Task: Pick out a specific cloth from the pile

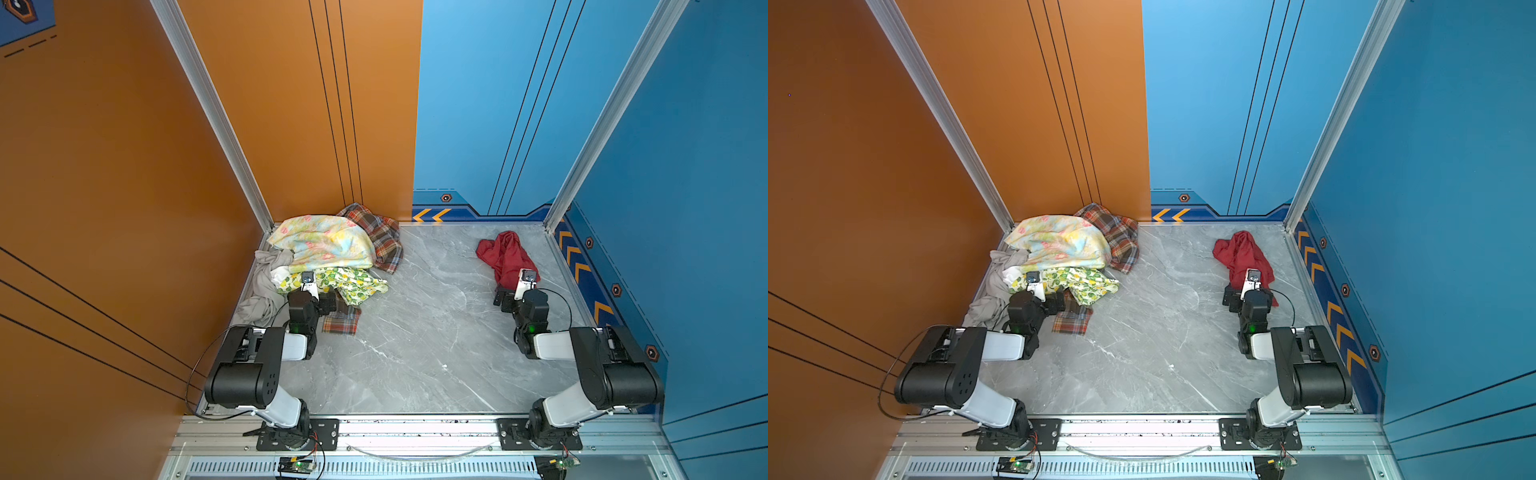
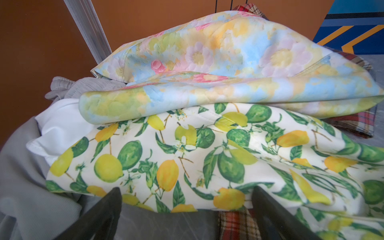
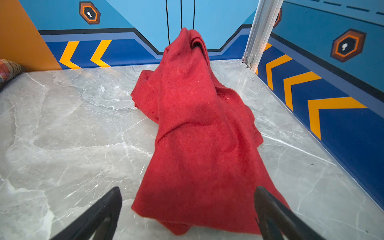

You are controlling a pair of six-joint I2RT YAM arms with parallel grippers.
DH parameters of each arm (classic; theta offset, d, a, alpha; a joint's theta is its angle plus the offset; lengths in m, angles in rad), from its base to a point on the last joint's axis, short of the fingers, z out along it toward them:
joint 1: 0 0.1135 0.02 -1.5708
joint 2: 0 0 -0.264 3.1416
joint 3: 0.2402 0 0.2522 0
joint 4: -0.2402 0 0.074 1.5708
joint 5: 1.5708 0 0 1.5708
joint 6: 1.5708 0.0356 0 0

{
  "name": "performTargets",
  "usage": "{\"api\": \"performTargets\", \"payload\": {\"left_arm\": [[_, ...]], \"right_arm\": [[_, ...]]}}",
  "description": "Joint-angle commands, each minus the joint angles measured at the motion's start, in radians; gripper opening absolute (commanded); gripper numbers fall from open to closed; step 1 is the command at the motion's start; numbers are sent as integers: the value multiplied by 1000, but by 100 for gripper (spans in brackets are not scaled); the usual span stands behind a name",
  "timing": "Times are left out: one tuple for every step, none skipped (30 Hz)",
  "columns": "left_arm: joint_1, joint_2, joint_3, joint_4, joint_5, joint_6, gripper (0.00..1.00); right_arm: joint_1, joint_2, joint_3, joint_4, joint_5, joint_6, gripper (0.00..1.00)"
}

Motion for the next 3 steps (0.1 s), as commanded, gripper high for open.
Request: {"api": "performTargets", "payload": {"left_arm": [[-3, 9, 15, -6, -21, 11, 98], [-3, 9, 15, -5, -21, 12, 98], [-3, 11, 15, -6, -21, 11, 98]], "right_arm": [[0, -3, 11, -21, -12, 8, 100], [1, -3, 9, -18, -11, 7, 100], [1, -3, 9, -16, -13, 7, 100]]}}
